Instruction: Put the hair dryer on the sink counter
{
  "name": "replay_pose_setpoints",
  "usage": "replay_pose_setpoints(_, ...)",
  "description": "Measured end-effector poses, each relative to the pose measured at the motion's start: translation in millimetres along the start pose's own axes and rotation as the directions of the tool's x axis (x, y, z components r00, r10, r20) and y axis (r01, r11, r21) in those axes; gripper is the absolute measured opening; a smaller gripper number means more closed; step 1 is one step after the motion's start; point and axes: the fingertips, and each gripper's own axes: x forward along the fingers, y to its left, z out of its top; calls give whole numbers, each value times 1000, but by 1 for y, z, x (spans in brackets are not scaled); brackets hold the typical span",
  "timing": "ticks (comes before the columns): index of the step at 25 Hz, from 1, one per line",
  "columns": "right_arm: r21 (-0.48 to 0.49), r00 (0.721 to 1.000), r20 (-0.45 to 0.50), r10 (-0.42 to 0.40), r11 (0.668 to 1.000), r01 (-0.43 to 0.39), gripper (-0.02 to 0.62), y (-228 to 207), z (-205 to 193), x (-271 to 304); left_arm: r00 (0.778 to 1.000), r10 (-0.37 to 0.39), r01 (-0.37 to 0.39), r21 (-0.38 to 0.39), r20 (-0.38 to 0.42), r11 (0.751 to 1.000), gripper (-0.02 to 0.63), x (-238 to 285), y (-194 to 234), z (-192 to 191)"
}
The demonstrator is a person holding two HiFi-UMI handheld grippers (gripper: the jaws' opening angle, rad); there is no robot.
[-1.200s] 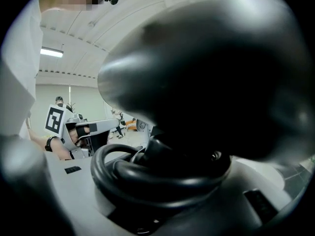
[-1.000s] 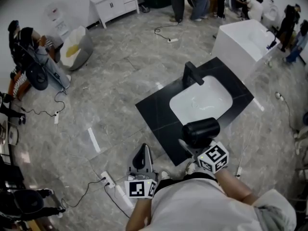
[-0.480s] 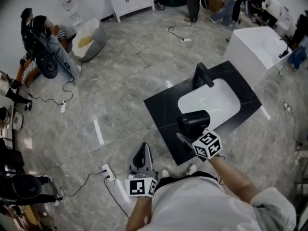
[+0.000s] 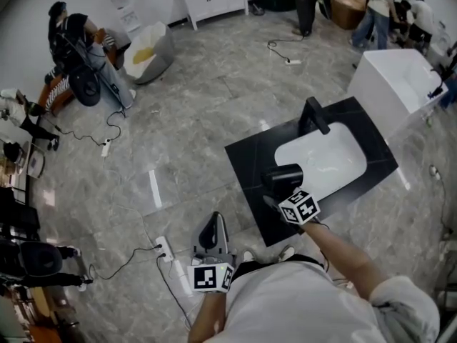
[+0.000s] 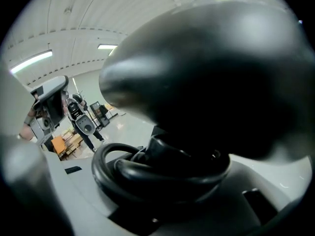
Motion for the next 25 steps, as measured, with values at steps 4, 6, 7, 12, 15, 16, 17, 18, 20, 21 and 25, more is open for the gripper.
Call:
replay_pose_setpoints(4, 6, 998, -66, 6, 1000, -6, 206, -7, -16, 19, 1000, 30, -30, 2, -7, 1000, 2, -4, 3, -1)
replay_pose_setpoints(6, 21, 995, -102, 11, 1000, -9, 206, -11, -24, 27, 999, 45, -45, 3, -12, 999, 2, -7, 6, -2)
replay_pose_setpoints(7, 34, 993, -119, 14, 999, -10, 206, -13, -29, 31, 999, 52, -52, 3, -15, 999, 2, -8, 7, -2)
replay_pose_setpoints(12, 101, 989, -148, 21, 995, -6, 206, -21, -36, 46, 997, 77, -77, 6, -29, 997, 2, -11, 10, -6)
replay_pose_setpoints(15, 114, 985, -170, 17, 993, 3, 206, -24, -37, 54, 995, 87, -87, 7, -38, 996, 2, -12, 11, -5)
replay_pose_setpoints(16, 116, 983, -181, 13, 993, 8, 206, -25, -38, 57, 995, 89, -89, 8, -40, 996, 2, -13, 11, -5)
replay_pose_setpoints(17, 116, 981, -192, 9, 993, 14, 206, -26, -40, 59, 995, 91, -91, 8, -41, 996, 2, -13, 11, -4)
replay_pose_setpoints(18, 113, 980, -201, 5, 993, 18, 206, -27, -42, 61, 995, 92, -92, 9, -41, 996, 3, -13, 11, -4)
replay_pose_setpoints(20, 110, 977, -213, 0, 994, 24, 206, -30, -45, 65, 994, 98, -98, 11, -41, 995, 2, -14, 11, -4)
replay_pose_setpoints(21, 112, 977, -215, -2, 993, 26, 206, -31, -46, 66, 994, 102, -101, 11, -42, 995, 2, -14, 12, -4)
replay_pose_setpoints(25, 118, 974, -228, -14, 992, 42, 206, -38, -49, 75, 992, 115, -115, 10, -49, 993, 2, -15, 14, -5)
